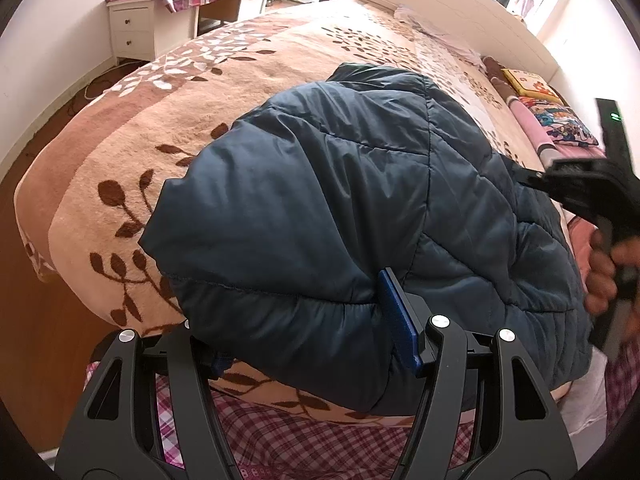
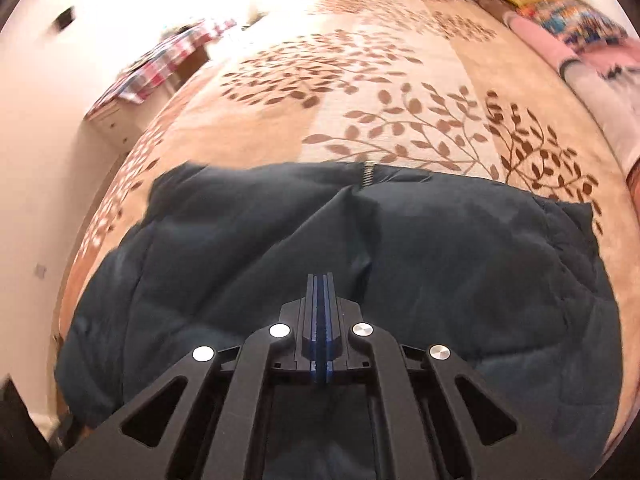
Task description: Fold large clothes
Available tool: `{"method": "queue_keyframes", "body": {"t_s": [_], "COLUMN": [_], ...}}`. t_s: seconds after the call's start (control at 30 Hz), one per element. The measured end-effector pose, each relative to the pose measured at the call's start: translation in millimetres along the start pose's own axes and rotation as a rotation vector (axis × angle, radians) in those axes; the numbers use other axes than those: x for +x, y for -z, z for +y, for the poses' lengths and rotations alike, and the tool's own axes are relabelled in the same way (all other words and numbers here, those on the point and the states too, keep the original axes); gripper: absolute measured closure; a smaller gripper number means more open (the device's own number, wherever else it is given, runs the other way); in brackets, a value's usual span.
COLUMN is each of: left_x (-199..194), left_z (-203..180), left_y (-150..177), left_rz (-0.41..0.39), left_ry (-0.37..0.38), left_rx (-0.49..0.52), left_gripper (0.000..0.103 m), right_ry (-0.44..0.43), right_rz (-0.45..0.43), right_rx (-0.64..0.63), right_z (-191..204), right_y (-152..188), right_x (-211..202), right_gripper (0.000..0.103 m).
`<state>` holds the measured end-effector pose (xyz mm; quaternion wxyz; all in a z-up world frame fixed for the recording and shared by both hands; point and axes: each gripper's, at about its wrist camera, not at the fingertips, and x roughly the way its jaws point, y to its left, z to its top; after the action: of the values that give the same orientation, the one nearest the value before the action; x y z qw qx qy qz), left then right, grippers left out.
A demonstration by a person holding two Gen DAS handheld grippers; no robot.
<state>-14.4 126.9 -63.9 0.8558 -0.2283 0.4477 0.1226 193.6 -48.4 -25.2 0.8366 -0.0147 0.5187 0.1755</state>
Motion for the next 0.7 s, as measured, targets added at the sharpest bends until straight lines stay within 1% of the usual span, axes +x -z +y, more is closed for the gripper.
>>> {"method": "queue_keyframes", "body": {"t_s": [0.17, 0.23, 0.3, 0.37, 0.43, 0.57, 0.63, 0.7], "left_x": [2, 2, 3, 4, 5, 11, 16, 17], "left_z": [1, 1, 2, 2, 3, 15, 23, 30], "left_y": [0, -1, -2, -3, -4, -9, -13, -14], "left_rz": [0.001, 0.001, 0.001, -0.002, -0.003, 0.031, 0.055, 0.053], "left_ry": [0.008, 0.012, 0.021, 0.027, 0.037, 0.102, 0.150, 0.193], "left_rx": [0.008, 0.009, 0.008, 0.011, 0.002, -0.101, -0.173, -0.238], "left_gripper": [0.040, 0.040, 0.039, 0.039, 0.038, 0.029, 0.028, 0.028], "right_ry": [0.071, 0.082, 0.077, 0.081, 0.086, 0.102, 0.091, 0.073], "right_rz": [0.030, 0.051, 0.097, 0.132, 0.147, 0.150, 0.157, 0.136], "right_rx": [0.038, 0.037, 0.034, 0.032, 0.016, -0.005, 0.015, 0.039], "right_z": [-4, -6, -6, -9, -9, -7, -9, -11], "right_y": [-14, -20, -21, -20, -16, -13, -16, -18], "right_x": [28, 42, 59, 74, 83, 87, 85, 74], "right_gripper": [0.099, 0.099, 0.099, 0.100, 0.100, 0.100, 0.101, 0.100]}}
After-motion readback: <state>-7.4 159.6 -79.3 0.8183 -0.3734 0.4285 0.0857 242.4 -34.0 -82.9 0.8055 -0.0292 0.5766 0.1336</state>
